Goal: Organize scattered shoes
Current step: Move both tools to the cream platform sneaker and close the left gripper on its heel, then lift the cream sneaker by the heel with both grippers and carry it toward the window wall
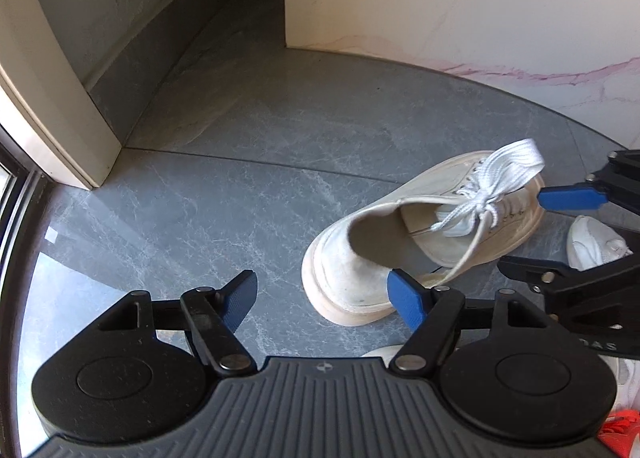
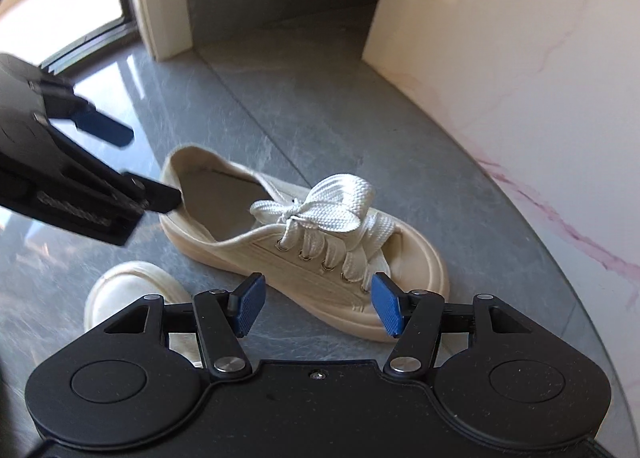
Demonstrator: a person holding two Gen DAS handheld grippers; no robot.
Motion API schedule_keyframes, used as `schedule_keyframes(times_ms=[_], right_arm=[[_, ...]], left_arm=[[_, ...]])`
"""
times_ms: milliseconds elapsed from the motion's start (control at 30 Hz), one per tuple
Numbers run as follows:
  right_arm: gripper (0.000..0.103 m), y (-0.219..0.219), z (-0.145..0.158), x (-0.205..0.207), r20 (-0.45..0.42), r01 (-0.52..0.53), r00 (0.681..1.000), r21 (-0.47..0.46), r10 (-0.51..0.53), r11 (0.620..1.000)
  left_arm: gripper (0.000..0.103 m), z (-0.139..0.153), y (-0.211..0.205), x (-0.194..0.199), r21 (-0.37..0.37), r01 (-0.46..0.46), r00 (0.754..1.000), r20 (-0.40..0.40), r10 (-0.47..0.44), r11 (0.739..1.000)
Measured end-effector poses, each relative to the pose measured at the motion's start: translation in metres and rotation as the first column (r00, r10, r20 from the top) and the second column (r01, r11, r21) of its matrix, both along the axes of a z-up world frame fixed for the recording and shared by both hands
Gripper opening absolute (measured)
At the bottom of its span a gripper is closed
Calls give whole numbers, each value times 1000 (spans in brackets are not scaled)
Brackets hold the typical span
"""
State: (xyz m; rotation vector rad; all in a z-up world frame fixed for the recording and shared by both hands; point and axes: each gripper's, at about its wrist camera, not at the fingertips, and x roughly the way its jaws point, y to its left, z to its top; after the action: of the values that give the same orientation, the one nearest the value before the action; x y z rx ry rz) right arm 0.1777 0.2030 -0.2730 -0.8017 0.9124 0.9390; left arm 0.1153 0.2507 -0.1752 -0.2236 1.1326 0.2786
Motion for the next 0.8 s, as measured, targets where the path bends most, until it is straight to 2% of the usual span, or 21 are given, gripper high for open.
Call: schedule_keyframes(times_ms=[100,167,333,433,500,567,667,733,800], right_arm=[[58,6,-8,-1,13,-55,998,-22,55,998],[58,9,-9,-3,24,-75,997,-30,76,997],[58,15,-8,-10,46,-125,991,-46,127,991],[50,14,-5,-13,42,-131,990,-42,133,991],[39,13,-2,-15,42,-134,990,-38,135,990],[34,12,1,-21,56,-144,988,-40,147,989],[29,14,4,-31,71,-156,985,-32,158,987],[26,17,6,-40,79,-166,983,-27,168,986],[24,21,8,-50,80,-177,981,-12,177,984]], left_arm=[[61,-5,3,1,-28,-12,1000,-7,12,1000],[46,-8,4,3,-44,-17,1000,-19,17,999],[26,-14,3,8,-87,-3,1000,-27,0,996],[15,-15,5,8,-113,9,1000,-18,-11,994],[12,-15,5,7,-118,13,1000,-17,-15,993],[8,-15,5,5,-107,18,1000,-16,-19,994],[0,-13,5,3,-69,22,999,-23,-23,997],[0,-13,11,-3,-39,2,999,-33,-3,999],[0,-18,23,-12,-56,-30,998,-56,27,998]])
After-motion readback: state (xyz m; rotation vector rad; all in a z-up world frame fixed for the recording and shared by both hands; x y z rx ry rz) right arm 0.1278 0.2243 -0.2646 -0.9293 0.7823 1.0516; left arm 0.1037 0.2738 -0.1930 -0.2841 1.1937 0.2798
